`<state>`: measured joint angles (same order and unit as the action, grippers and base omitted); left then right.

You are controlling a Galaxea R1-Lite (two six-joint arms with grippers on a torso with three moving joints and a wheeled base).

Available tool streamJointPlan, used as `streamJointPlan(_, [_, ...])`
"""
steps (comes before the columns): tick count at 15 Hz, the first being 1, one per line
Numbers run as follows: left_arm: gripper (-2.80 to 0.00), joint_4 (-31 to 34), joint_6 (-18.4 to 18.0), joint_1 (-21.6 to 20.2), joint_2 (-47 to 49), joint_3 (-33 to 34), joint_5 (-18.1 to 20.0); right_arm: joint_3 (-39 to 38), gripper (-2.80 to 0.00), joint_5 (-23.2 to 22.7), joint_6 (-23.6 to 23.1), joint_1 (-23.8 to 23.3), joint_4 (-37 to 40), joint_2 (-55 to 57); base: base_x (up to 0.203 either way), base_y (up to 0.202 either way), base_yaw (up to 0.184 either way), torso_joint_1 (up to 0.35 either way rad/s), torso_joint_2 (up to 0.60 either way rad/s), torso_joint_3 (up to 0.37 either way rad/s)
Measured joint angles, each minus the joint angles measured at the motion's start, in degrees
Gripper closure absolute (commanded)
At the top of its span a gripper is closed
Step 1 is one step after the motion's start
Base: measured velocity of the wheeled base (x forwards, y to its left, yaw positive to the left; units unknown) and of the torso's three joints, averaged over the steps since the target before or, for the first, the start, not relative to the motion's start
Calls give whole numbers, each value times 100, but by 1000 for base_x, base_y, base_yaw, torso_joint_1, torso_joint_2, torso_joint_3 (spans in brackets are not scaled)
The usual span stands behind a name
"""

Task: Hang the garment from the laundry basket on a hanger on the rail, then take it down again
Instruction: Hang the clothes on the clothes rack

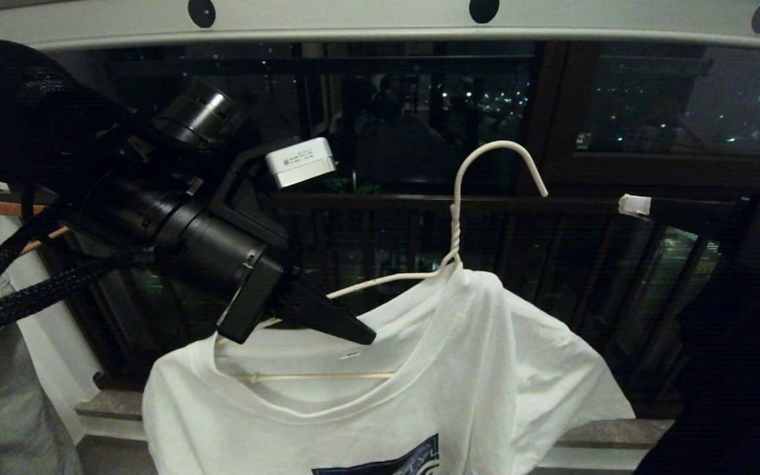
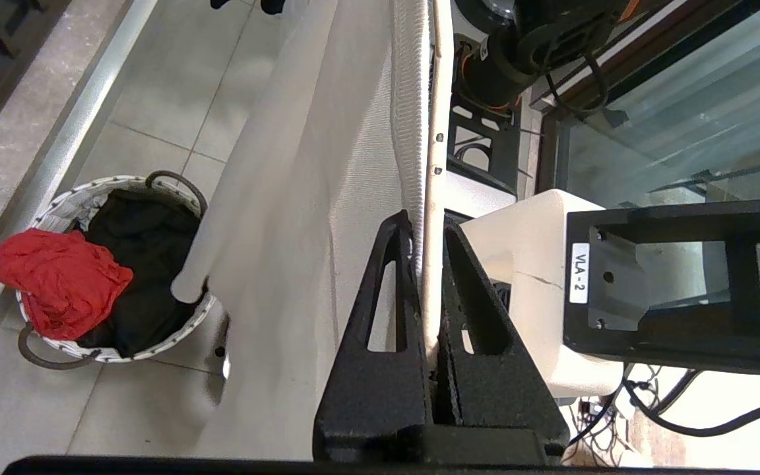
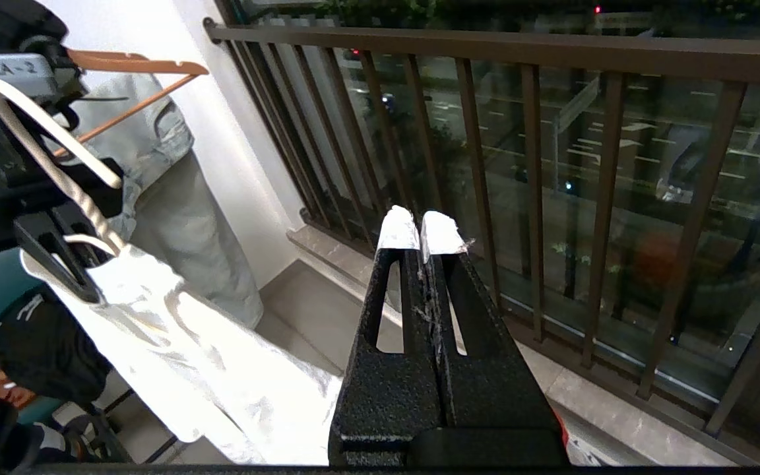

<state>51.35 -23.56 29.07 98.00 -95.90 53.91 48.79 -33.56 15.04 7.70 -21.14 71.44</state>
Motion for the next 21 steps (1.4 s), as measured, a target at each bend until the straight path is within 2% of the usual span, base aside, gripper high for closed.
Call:
streamJointPlan(3, [0,2,137,-44,-131,3,-139,11,0,2,0,1,2,6,0,0,0,0,0,0])
streamJointPlan(6, [0,-9,306,-270,-227,-37,-678,16,0,-8,0,10,9,9,0,0,0,0,0,0])
streamJointPlan(9, [0,0,445,-507,-387,-17,-757,16,0,-15,8,22,11,11,0,0,0,0,0,0])
streamJointPlan(14, [0,-72,878,-589,-1044,594,-903,33,0,-9,26,80,20,2,0,0,0,0,0,0])
streamJointPlan(18, [0,-690,1274,-674,-1598,1208,-1267,35,0,-9,26,111,24,-5,0,0,0,0,0,0])
streamJointPlan(21, [0,-1210,1406,-680,-1809,1379,-1309,35,0,-9,26,117,25,0,0,0,0,0,0,0])
